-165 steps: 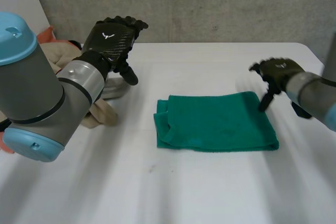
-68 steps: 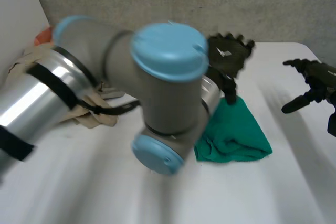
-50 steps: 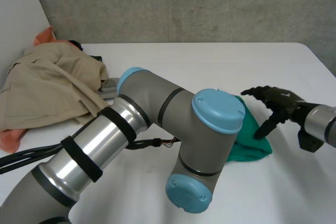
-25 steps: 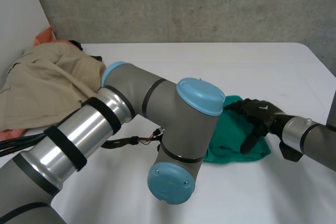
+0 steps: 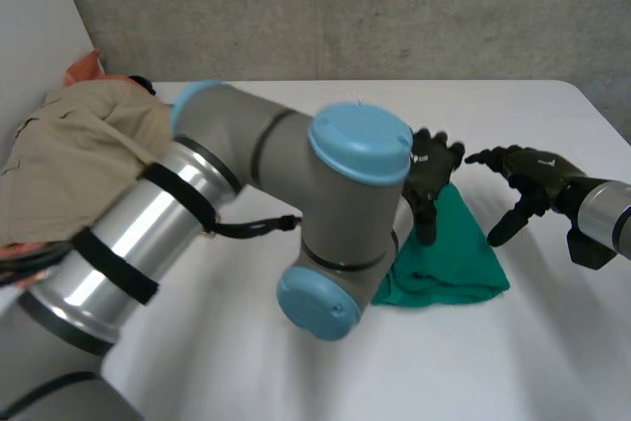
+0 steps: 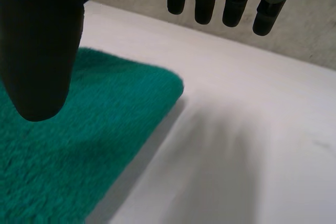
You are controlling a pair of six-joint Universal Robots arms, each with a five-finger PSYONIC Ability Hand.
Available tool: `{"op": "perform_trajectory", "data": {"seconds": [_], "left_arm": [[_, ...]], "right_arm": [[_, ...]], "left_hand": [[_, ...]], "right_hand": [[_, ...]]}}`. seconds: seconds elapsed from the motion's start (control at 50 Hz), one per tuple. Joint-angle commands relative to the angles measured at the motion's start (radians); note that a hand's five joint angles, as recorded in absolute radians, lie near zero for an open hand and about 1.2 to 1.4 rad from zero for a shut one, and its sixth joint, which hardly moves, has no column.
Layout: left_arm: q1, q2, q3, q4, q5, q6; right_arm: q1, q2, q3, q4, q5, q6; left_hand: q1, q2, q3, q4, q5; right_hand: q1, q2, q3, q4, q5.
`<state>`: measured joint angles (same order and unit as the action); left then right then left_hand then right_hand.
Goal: Fold the laundry.
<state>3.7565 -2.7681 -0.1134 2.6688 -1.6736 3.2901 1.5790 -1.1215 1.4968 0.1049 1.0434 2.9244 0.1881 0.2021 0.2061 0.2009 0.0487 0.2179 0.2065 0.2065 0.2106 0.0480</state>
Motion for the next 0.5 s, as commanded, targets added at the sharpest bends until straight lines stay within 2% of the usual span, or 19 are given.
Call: {"op": "perform_trajectory", "data": {"seconds": [0.02,0.08,0.18,0.28,0.5], "left_arm": [[-0.009,-0.124,0.101,-0.093,-0.167,0.160],[-0.004,-0.113,0.064,-0.102,-0.196,0.171],[0.000,-0.065,-0.057,-0.101,-0.152,0.178],[0.003,-0.050,-0.095,-0.101,-0.146,0.180],[0.017,0.030,-0.100,-0.098,-0.170,0.137]], "right_arm": [[0.026,0.058,0.014,0.007,-0.014,-0.076],[0.049,0.087,0.016,0.006,-0.010,-0.102],[0.085,0.120,0.016,0.006,-0.005,-0.143],[0.101,0.127,0.017,0.006,0.007,-0.195],[0.107,0.043,0.043,-0.016,0.046,-0.241]], "left_hand": [[-0.014,-0.028,-0.032,-0.026,-0.049],[-0.014,-0.028,-0.032,-0.026,-0.049],[-0.014,-0.028,-0.032,-0.026,-0.049],[-0.014,-0.028,-0.032,-0.026,-0.049],[-0.014,-0.028,-0.032,-0.026,-0.049]], "right_hand": [[-0.043,-0.032,-0.032,-0.036,-0.048],[-0.043,-0.032,-0.032,-0.036,-0.048],[-0.043,-0.032,-0.032,-0.036,-0.048],[-0.043,-0.032,-0.032,-0.036,-0.048],[-0.043,-0.032,-0.032,-0.036,-0.048]]}}
